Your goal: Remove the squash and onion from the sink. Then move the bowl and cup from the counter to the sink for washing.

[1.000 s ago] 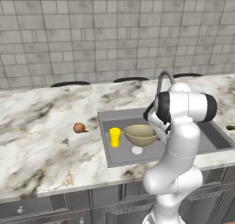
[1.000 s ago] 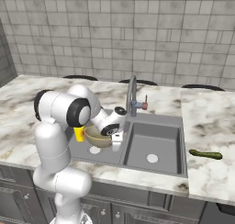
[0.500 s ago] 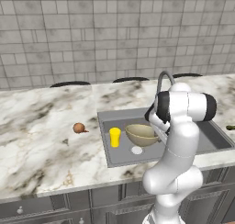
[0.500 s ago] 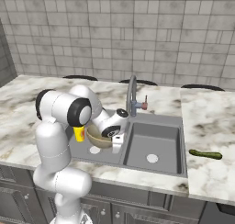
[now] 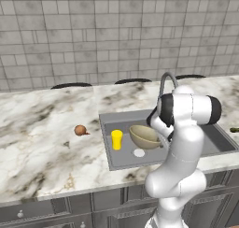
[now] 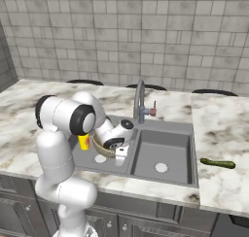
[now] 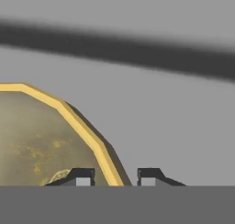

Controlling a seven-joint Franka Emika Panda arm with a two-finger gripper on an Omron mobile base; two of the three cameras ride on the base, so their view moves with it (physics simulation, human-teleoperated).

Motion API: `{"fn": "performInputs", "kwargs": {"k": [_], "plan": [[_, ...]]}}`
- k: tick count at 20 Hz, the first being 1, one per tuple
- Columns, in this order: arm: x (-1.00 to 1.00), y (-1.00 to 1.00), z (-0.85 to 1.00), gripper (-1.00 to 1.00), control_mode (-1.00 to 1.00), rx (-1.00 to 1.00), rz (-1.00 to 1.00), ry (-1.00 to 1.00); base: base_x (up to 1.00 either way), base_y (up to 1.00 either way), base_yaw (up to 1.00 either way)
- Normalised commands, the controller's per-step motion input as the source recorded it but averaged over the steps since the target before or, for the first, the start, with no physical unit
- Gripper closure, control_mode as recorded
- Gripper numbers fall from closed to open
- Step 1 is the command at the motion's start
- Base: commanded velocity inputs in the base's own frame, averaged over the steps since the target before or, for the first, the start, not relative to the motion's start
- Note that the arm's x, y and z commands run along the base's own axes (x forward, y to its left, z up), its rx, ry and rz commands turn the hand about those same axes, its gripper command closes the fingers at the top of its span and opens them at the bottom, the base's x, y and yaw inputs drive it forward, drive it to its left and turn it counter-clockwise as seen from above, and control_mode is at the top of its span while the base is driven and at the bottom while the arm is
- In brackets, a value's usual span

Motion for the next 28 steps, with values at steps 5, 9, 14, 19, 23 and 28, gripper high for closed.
{"fn": "performInputs", "kwargs": {"k": [5,9,14,19,23,28], "plan": [[-0.17,0.18,-0.1,1.0,-1.0,-0.01,-0.11,-0.1,0.0,0.0,0.0],[-0.21,0.21,-0.11,1.0,-1.0,-0.03,-0.1,-0.13,0.0,0.0,0.0],[-0.18,0.21,-0.13,1.0,-1.0,-0.07,-0.09,-0.11,0.0,0.0,0.0],[-0.08,0.16,-0.14,1.0,-1.0,-0.1,-0.11,-0.04,0.0,0.0,0.0],[-0.04,0.07,-0.11,1.0,-1.0,-0.08,-0.14,0.0,0.0,0.0,0.0],[-0.01,0.01,-0.03,-1.0,-1.0,-0.04,-0.14,0.0,0.0,0.0,0.0]]}}
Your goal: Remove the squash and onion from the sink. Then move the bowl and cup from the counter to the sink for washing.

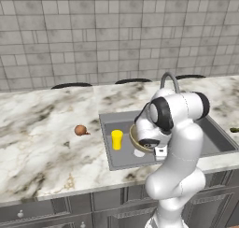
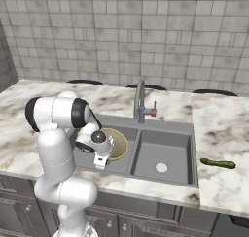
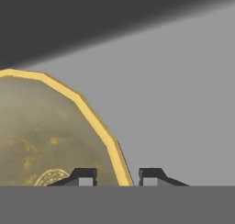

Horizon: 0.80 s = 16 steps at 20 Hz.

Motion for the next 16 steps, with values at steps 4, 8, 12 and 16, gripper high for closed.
{"fn": "performInputs", "kwargs": {"k": [4,8,12,16], "plan": [[-0.02,0.03,0.0,-1.0,-1.0,-0.02,-0.11,0.0,0.0,0.0,0.0],[-0.01,0.0,0.04,-1.0,-1.0,0.0,-0.08,0.0,0.0,0.0,0.0],[-0.09,0.0,0.1,-1.0,-1.0,0.0,-0.07,-0.01,0.0,0.0,0.0],[-0.17,0.0,0.22,-1.0,-1.0,0.0,-0.04,-0.06,0.0,0.0,0.0]]}}
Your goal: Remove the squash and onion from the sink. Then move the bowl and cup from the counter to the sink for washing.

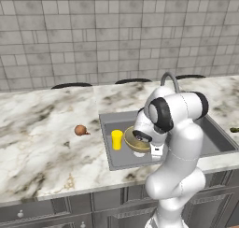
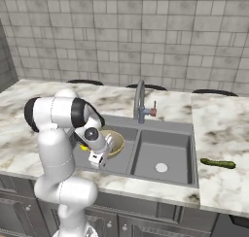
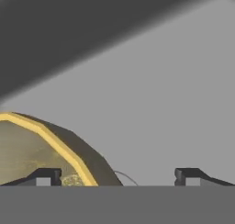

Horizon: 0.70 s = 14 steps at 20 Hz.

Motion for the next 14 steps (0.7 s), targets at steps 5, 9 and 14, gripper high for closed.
{"fn": "performInputs", "kwargs": {"k": [5,9,14], "plan": [[-0.24,0.0,0.3,-1.0,-1.0,0.0,0.0,-0.09,0.0,0.0,0.0],[-0.31,0.0,0.34,-1.0,-1.0,0.0,0.0,-0.11,0.0,0.0,0.0],[-0.33,0.0,0.32,-1.0,-1.0,0.0,0.0,-0.1,0.0,0.0,0.0]]}}
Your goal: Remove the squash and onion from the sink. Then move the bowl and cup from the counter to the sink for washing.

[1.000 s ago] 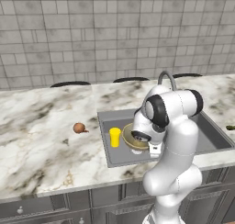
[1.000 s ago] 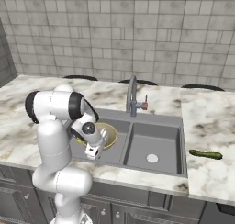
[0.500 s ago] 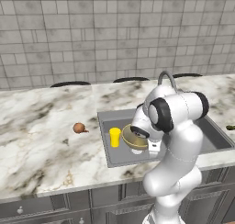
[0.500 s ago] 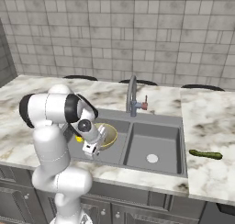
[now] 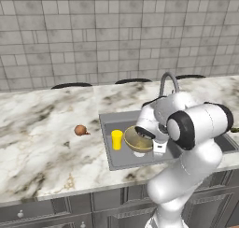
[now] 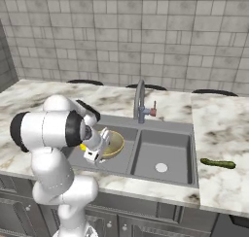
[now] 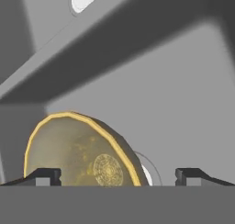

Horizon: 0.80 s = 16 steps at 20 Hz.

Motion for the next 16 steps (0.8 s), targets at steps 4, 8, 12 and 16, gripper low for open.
{"fn": "performInputs", "kwargs": {"k": [4,8,12,16], "plan": [[-0.31,0.0,0.35,-1.0,-1.0,-0.01,0.0,-0.08,0.0,0.0,0.0],[-0.21,0.0,0.41,-1.0,-1.0,-0.03,0.0,-0.01,0.0,0.0,0.0],[-0.12,0.0,0.46,-1.0,-1.0,-0.04,0.0,0.0,0.0,0.0,0.0],[-0.15,0.0,0.48,-1.0,-1.0,-0.04,0.0,0.0,0.0,0.0,0.0]]}}
